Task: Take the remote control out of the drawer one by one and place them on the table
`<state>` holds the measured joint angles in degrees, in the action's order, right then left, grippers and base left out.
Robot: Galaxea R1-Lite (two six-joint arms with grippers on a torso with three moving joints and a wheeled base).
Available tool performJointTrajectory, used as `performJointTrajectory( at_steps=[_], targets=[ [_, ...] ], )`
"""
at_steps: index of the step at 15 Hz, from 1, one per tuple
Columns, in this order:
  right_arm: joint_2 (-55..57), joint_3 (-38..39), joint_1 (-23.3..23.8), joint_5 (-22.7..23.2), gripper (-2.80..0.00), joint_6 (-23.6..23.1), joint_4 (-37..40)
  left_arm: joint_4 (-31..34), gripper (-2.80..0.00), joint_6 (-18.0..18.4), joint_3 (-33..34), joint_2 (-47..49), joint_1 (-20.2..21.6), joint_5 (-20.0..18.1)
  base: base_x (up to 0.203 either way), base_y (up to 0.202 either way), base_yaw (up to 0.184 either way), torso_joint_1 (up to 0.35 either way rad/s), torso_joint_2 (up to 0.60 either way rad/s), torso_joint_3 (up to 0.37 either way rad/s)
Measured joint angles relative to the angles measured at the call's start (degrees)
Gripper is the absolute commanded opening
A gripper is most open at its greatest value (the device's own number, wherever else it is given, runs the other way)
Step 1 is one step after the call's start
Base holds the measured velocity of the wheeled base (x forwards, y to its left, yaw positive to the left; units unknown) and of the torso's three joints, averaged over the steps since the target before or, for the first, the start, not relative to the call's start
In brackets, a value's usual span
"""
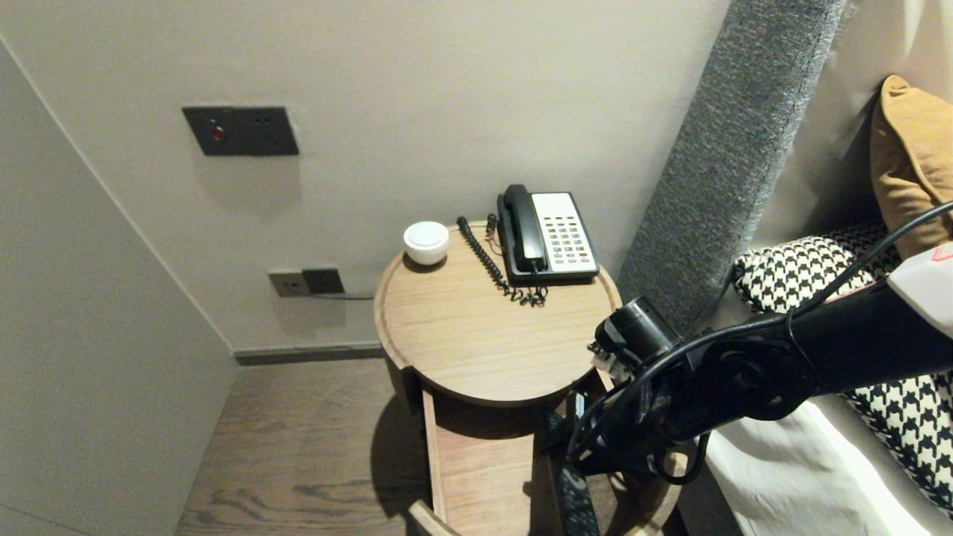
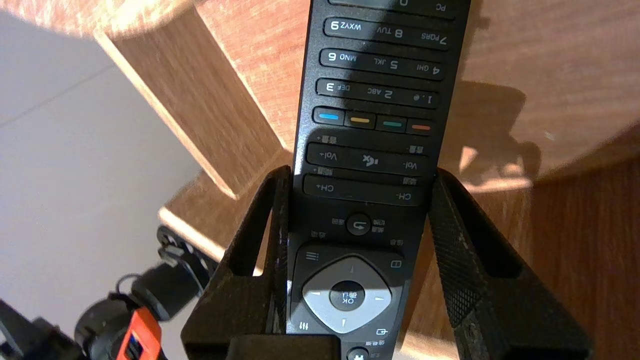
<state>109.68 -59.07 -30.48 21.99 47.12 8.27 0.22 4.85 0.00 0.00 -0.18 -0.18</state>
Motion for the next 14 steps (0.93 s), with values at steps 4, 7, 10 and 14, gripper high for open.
performJointTrajectory(
  at_steps=[4, 7, 10, 14],
  targets=[
    [-2.63, 1.08, -0.33, 0.20, -2.80, -0.98, 4.23, 0.05, -2.80, 0.02, 0.00, 0.00, 0.00, 0.02, 0.000, 0.000, 0.000, 0.000, 0.00, 0.000],
    [-4.75, 2.19, -0.50, 0.20, -2.80, -1.95, 6.01, 0.02, -2.80, 0.02, 0.00, 0.00, 0.00, 0.00, 0.000, 0.000, 0.000, 0.000, 0.00, 0.000],
    [-6.84, 3.04, -0.48, 0.20, -2.80, -1.98, 7.06, 0.05, -2.80, 0.05, 0.00, 0.00, 0.00, 0.02, 0.000, 0.000, 0.000, 0.000, 0.00, 0.000],
    [-9.83, 3.23, -0.44, 0.17, -2.80, -2.17, 9.55, 0.00, -2.80, 0.05, 0.00, 0.00, 0.00, 0.02, 0.000, 0.000, 0.000, 0.000, 0.00, 0.000]
  ],
)
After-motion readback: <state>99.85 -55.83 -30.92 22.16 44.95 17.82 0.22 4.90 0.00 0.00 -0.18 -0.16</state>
